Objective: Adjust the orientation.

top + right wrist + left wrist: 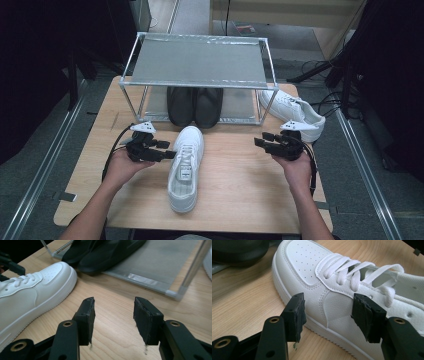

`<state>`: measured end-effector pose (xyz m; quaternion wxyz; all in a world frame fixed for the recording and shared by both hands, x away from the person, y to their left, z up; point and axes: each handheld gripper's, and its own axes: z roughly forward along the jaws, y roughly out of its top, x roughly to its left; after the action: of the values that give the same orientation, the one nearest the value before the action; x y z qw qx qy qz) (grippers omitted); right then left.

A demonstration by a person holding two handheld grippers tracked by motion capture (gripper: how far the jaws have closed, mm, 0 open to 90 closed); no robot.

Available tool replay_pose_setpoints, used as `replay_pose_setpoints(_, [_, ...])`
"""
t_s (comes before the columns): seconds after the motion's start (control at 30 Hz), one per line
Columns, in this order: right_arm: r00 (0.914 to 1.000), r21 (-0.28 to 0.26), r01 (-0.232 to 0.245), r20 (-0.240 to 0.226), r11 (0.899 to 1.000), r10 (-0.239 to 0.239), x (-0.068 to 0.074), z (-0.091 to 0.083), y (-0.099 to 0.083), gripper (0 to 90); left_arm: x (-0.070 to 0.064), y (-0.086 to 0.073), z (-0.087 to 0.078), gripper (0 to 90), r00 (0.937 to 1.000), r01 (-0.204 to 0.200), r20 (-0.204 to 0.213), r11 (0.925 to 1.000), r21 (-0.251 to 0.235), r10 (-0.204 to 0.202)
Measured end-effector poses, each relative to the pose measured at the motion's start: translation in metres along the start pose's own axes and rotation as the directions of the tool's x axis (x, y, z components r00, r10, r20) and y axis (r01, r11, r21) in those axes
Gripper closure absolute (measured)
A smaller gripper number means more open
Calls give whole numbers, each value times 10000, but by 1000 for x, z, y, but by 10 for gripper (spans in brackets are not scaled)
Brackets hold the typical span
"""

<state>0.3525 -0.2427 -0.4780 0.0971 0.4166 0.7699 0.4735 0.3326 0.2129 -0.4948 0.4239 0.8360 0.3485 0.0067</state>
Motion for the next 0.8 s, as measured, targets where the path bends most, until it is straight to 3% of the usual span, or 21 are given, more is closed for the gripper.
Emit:
replay_pose_setpoints(0.3, [9987, 69, -247, 458, 9997, 244, -21, -4, 4, 526, -1, -1, 0, 442, 10000, -4, -24, 10000, 81, 5])
replay_pose_setpoints(0.37, [9988, 110, -349, 359, 9993, 345, -26, -4, 5, 526, -1, -1, 0, 439, 10000, 57, 41, 9999, 90, -57])
replay_pose_setpoints(0.7, [9932, 215, -584, 1020, 9981, 559, -52, -4, 11, 530, -7, -8, -4, 431, 10000, -77, -1, 9998, 178, 77])
replay_pose_setpoints(0.8, [9891, 362, -394, 1432, 9986, 339, -57, -5, 15, 530, -8, -11, -7, 432, 10000, -34, -78, 10000, 93, 35])
